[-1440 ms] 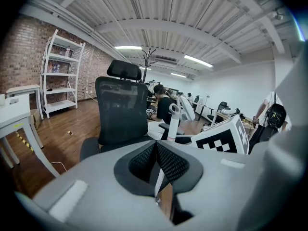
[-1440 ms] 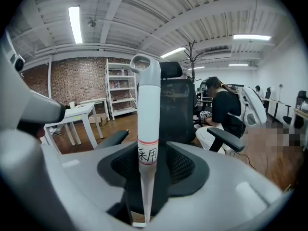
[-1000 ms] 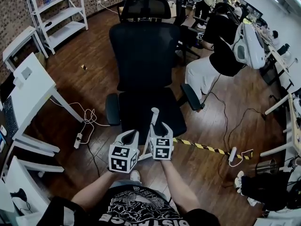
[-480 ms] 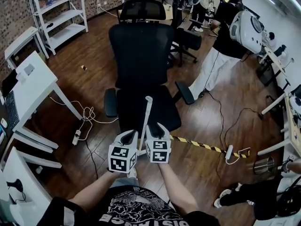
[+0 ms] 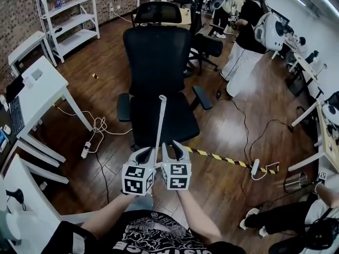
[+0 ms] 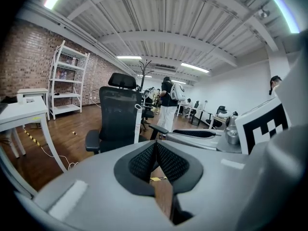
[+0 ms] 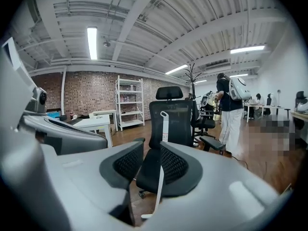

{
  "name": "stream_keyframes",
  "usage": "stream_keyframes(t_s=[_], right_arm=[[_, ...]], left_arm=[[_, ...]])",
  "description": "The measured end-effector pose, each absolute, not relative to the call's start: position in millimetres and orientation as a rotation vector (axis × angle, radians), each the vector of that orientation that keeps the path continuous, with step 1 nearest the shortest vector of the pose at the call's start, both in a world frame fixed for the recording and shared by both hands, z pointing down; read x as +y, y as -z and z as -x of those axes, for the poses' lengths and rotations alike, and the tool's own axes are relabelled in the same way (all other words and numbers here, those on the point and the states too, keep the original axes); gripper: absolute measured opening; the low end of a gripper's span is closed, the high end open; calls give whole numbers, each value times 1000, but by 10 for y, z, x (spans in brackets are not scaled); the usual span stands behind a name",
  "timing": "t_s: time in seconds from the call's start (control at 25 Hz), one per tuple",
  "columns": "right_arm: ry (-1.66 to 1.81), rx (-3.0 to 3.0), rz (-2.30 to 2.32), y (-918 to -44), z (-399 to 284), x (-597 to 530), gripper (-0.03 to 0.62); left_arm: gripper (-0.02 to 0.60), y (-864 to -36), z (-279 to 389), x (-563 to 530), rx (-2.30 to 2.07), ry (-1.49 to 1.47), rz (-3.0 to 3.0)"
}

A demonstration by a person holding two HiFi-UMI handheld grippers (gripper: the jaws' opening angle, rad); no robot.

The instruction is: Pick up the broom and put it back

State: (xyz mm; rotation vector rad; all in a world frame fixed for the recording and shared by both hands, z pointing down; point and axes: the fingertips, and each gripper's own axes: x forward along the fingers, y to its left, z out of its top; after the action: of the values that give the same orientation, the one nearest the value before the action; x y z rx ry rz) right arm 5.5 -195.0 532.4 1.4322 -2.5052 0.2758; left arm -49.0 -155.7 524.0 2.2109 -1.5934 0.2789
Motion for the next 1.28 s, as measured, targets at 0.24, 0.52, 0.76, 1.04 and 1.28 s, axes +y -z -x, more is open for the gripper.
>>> stream_keyframes(t_s=[0.24, 0.52, 0.76, 1.04, 1.28], right_arm=[[-251, -2543, -1447, -5117, -199, -1436, 45], [-202, -2619, -1433, -4875, -259, -810, 0], [-199, -2675, -1413, -4700, -326, -388, 0], [-187, -2716, -1405, -4620, -298, -96, 0], [-189, -2732, -1400, -4634, -267, -33, 0]], left_arm=[[8, -5142, 333, -1122, -1604, -281, -2233], [8, -4957, 186, -606, -1635, -237, -2274], [8, -4893, 103, -248, -1654, -219, -2274], [8, -4863, 57, -46, -1667, -232, -2314], [8, -4818, 122, 27, -1684, -221, -2330]])
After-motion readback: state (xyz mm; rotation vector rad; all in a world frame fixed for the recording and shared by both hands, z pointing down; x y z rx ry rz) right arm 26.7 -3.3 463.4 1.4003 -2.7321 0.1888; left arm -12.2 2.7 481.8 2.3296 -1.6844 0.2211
